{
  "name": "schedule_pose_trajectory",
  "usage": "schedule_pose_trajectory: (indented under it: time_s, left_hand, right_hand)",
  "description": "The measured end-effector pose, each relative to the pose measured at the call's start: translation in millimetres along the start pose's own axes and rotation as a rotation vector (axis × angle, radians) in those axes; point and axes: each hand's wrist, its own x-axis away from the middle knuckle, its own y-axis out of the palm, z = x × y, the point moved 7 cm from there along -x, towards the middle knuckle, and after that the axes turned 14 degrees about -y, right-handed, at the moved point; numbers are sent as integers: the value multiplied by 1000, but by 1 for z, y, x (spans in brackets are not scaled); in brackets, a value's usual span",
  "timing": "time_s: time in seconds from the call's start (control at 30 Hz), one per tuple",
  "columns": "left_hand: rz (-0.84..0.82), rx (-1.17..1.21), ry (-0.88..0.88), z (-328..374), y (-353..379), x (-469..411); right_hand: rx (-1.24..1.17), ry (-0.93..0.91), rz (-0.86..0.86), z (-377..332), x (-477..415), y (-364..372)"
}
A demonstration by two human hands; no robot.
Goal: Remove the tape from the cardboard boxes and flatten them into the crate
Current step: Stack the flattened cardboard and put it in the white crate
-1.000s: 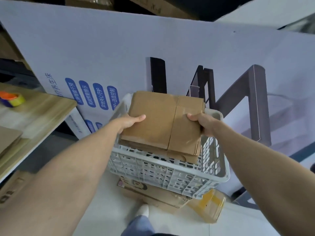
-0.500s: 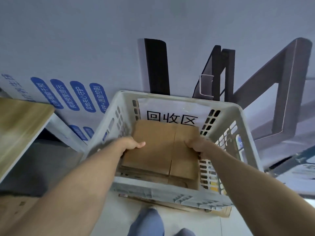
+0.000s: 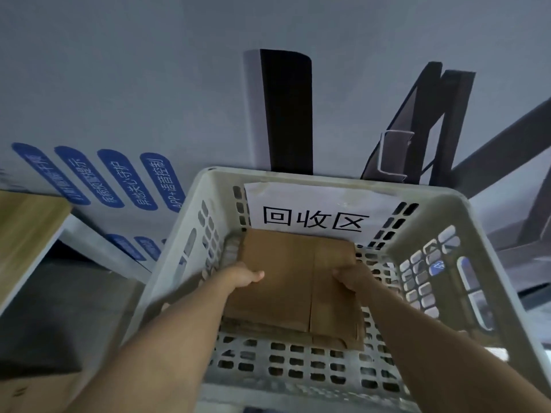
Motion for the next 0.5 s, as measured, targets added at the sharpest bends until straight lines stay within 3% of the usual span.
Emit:
schedule_pose_trajectory:
  time_s: [0.23,0.5]
  left_hand:
    - [219,-313,42,18,9,4]
    - [360,-272,103,24,-3,18]
  right_hand:
    - [149,94,157,8,-4,0]
    - [249,53,135,-12,13,-5]
